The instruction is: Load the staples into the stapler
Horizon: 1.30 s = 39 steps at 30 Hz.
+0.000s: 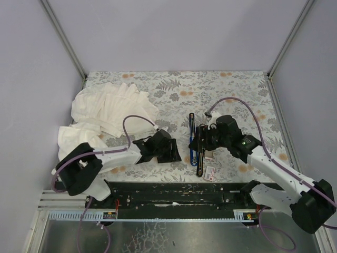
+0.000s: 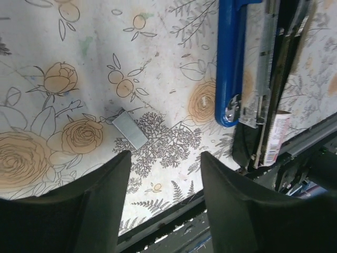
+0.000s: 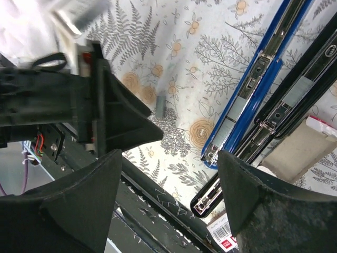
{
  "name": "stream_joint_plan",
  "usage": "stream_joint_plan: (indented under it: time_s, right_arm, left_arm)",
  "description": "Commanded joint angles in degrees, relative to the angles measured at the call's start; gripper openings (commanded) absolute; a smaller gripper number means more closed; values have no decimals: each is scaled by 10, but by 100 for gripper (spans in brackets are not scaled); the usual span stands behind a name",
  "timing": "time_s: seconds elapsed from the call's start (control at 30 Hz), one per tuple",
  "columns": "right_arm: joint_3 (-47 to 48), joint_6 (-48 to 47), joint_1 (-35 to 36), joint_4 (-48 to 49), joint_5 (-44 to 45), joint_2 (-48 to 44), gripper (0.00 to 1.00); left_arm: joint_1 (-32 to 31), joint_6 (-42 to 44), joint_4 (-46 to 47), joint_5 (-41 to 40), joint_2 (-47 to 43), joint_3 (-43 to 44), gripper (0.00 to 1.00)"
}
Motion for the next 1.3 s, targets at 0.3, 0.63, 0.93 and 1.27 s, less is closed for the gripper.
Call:
stream_joint_plan:
  time_s: [0.3,0.63,0.93,1.27]
  right_arm:
    - [117,23,154,-78,220,203,70]
    - [223,36,222,-79,244,362,57]
    - [279,40,260,-96,289,456,50]
    - [291,38,268,-90,302,497,37]
  left_arm:
    - [321,222,-114,87,-165,94,88]
    - [473,295,-114,69,-177,127,90]
    - [477,299,-117,55,-208,114,90]
    - [478,297,-117,65,-210,110,91]
